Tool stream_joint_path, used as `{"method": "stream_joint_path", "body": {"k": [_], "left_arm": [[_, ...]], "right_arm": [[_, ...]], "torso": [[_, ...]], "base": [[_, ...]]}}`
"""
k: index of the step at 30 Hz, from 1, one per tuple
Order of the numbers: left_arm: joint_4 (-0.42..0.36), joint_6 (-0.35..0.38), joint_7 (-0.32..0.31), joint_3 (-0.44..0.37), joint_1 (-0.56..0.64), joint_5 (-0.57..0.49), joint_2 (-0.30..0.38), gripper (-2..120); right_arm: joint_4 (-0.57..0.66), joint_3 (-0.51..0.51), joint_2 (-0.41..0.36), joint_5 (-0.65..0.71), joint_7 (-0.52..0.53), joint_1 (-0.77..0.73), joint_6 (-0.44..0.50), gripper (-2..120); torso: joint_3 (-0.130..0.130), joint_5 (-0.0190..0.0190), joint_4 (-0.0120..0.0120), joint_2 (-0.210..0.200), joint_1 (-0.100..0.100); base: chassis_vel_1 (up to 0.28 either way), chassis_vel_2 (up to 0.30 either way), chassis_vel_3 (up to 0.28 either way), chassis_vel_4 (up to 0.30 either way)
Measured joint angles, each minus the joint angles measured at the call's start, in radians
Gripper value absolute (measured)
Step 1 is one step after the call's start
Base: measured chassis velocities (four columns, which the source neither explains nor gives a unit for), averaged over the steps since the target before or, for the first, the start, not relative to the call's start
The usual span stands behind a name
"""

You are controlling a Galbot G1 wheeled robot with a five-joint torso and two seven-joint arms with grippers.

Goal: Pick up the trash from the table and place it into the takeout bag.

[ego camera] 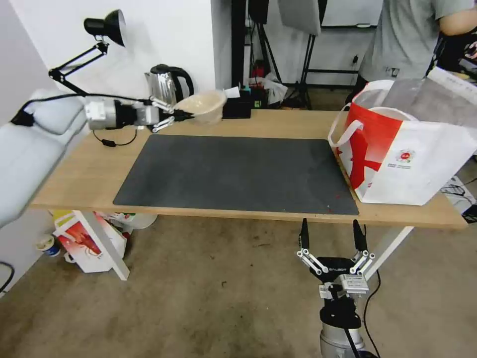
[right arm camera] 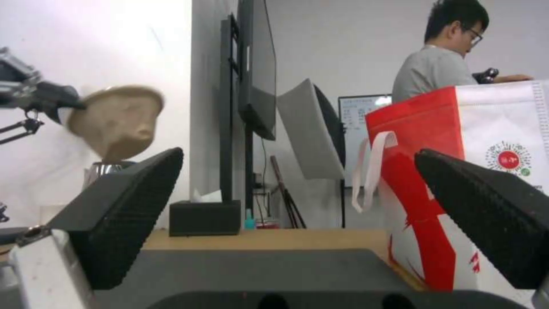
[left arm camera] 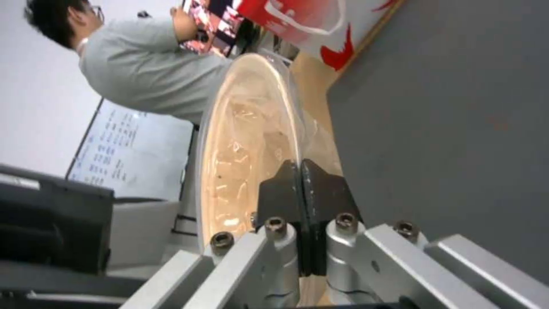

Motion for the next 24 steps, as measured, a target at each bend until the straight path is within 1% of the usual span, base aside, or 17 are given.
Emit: {"method": "stream_joint_path", "body": {"k": [1, 4, 6, 8, 9, 12, 13, 16, 17, 21, 22, 24], "left_arm": [[0.0, 0.0, 0.0, 0.0, 0.0, 0.0, 0.0, 0], [0.046, 0.003, -0.001, 0.049, -0.078, 0.003, -0.056, 0], [0.056, 0.003, 0.0, 0.058, -0.094, 0.005, -0.069, 0], [0.089, 0.003, 0.0, 0.083, -0.137, 0.016, -0.116, 0], [0.089, 0.003, 0.0, 0.083, -0.137, 0.016, -0.116, 0], [0.114, 0.003, 0.0, 0.108, -0.167, 0.027, -0.163, 0], [0.114, 0.003, 0.0, 0.108, -0.167, 0.027, -0.163, 0], [0.138, 0.003, 0.0, 0.131, -0.203, 0.031, -0.209, 0], [0.138, 0.003, 0.0, 0.131, -0.203, 0.031, -0.209, 0], [0.174, 0.006, 0.001, 0.158, -0.243, 0.035, -0.277, 0], [0.174, 0.006, 0.001, 0.158, -0.243, 0.035, -0.277, 0], [0.185, 0.009, 0.001, 0.168, -0.254, 0.036, -0.302, 0]], "right_arm": [[0.0, 0.0, 0.0, 0.0, 0.0, 0.0, 0.0, 100], [0.0, 0.0, 0.0, 0.0, 0.0, 0.0, 0.0, 100], [0.0, 0.0, 0.0, 0.0, 0.0, 0.0, 0.0, 100], [0.0, 0.0, 0.0, 0.0, 0.0, 0.0, 0.0, 100], [0.0, 0.0, 0.0, 0.0, 0.0, 0.0, 0.0, 100], [0.0, 0.0, 0.0, 0.0, 0.0, 0.0, 0.0, 100], [0.0, 0.0, 0.0, 0.0, 0.0, 0.0, 0.0, 100], [0.0, 0.0, 0.0, 0.0, 0.0, 0.0, 0.0, 100], [0.0, 0.0, 0.0, 0.0, 0.0, 0.0, 0.0, 100], [0.0, 0.0, 0.0, 0.0, 0.0, 0.0, 0.0, 100], [0.0, 0.0, 0.0, 0.0, 0.0, 0.0, 0.0, 100], [0.0, 0.0, 0.0, 0.0, 0.0, 0.0, 0.0, 100]], "torso": [[0.0, 0.0, 0.0, 0.0, 0.0], [0.0, 0.0, 0.0001, 0.0, 0.0], [0.0, 0.0001, -0.0001, 0.0, 0.0], [0.0, 0.0003, -0.0003, 0.0, 0.0], [0.0, 0.0003, -0.0003, 0.0, 0.0], [0.0, 0.0002, 0.0001, 0.0, 0.0], [0.0, 0.0002, 0.0001, 0.0, 0.0], [0.0, 0.0003, 0.0001, 0.0, 0.0], [0.0, 0.0003, 0.0001, 0.0, 0.0], [0.0, 0.0002, 0.0001, 0.0, 0.0], [0.0, 0.0002, 0.0001, 0.0, 0.0], [0.0, 0.0001, -0.0001, 0.0, 0.0]], "base": [[0.0, 0.0, 0.0, 0.0], [0.0, 0.0, 0.0, 0.0], [0.0, 0.0, 0.0, 0.0], [0.0, 0.0, 0.0, 0.0], [0.0, 0.0, 0.0, 0.0], [0.0, 0.0, 0.0, 0.0], [0.0, 0.0, 0.0, 0.0], [0.0, 0.0, 0.0, 0.0], [0.0, 0.0, 0.0, 0.0], [0.0, 0.0, 0.0, 0.0], [0.0, 0.0, 0.0, 0.0], [0.0, 0.0, 0.0, 0.0]]}}
